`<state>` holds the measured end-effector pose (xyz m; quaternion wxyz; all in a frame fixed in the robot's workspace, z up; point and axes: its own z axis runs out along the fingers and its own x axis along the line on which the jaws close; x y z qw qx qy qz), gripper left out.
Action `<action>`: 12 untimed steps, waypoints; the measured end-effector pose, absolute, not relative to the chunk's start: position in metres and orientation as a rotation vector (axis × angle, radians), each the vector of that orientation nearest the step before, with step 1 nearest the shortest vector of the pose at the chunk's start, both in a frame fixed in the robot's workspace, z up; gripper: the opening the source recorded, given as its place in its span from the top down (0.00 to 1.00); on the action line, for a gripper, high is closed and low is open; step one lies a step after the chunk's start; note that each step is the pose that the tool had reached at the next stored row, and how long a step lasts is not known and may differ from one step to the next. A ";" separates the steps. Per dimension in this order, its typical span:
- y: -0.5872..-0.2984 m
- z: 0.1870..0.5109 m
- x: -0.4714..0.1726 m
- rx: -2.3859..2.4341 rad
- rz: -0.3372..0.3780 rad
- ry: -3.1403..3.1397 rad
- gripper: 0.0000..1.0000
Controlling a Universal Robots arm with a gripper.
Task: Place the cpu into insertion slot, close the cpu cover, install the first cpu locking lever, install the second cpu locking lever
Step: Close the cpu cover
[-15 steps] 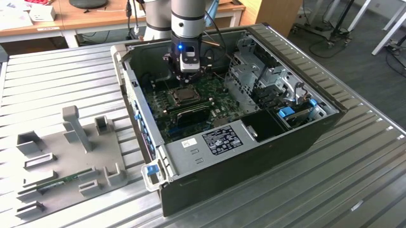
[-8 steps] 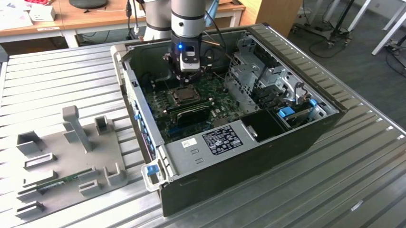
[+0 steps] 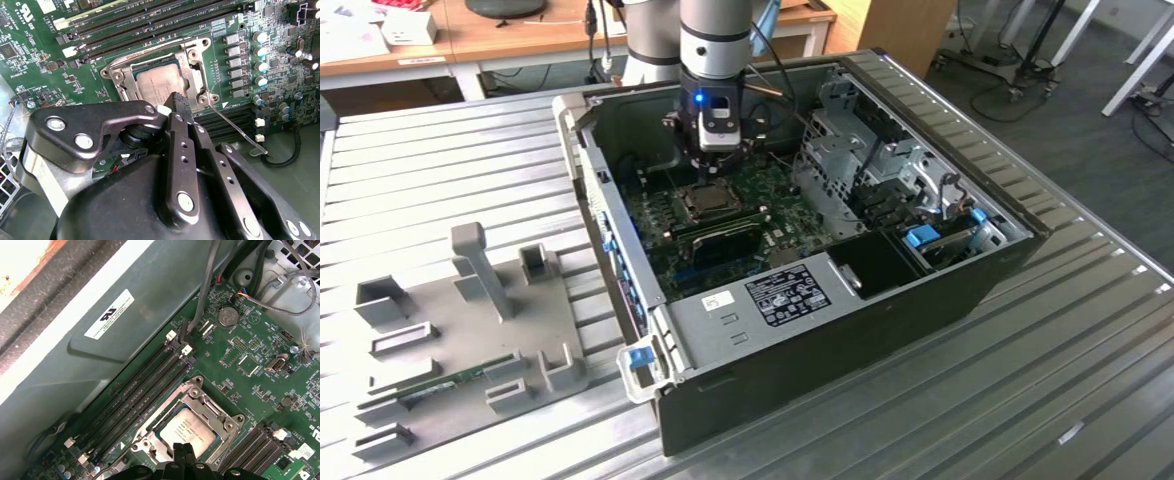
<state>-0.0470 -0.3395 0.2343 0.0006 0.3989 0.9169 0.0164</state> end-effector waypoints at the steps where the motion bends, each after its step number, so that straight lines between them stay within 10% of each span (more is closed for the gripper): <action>1: -0.339 0.234 -0.047 1.245 0.052 2.883 0.90; 12: -0.339 0.234 -0.047 1.020 0.053 2.971 0.90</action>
